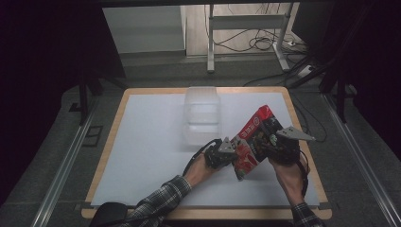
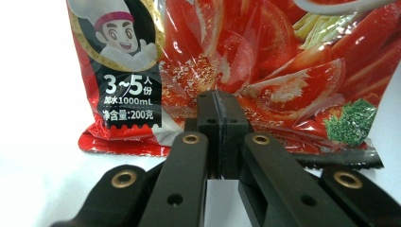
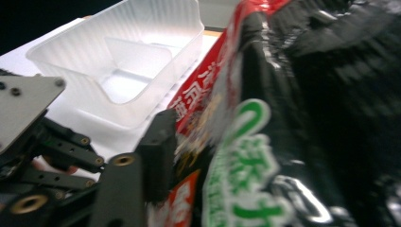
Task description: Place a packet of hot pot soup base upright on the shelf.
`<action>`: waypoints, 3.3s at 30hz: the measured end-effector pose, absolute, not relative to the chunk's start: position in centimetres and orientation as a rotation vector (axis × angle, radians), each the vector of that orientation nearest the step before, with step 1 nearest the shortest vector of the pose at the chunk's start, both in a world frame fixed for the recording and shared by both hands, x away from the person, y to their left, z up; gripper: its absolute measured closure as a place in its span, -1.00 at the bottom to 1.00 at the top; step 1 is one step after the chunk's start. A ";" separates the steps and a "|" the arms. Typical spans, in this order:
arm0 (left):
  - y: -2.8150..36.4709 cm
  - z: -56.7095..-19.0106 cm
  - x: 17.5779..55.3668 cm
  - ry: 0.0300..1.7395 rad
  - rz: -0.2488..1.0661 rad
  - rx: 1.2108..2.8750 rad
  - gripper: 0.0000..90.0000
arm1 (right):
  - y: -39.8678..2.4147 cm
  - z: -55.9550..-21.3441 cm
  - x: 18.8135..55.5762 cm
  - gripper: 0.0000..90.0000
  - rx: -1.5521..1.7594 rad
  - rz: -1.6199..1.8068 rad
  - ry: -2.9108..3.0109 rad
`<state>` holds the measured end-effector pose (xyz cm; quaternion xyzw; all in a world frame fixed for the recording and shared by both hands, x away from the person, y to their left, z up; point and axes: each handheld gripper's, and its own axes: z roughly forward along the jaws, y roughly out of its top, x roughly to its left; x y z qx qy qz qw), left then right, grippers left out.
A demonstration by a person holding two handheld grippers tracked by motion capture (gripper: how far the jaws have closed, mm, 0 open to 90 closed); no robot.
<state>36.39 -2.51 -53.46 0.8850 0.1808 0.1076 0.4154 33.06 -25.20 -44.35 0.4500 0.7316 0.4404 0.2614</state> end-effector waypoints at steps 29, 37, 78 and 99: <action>-1.0 -51.8 32.6 0.447 0.185 2.178 -0.72 | -24.3 -40.4 34.0 0.71 1.200 1.308 2.068; 2.1 -51.4 32.1 0.481 0.172 2.156 -0.89 | -24.4 -38.7 34.2 0.71 1.133 1.311 2.071; 9.9 -51.6 28.7 0.580 0.252 2.156 -0.95 | -22.2 -33.7 42.4 0.71 1.054 1.424 1.990; 11.3 -51.9 27.9 0.621 0.239 2.132 -1.00 | -16.1 -34.5 45.6 0.71 0.991 1.509 2.062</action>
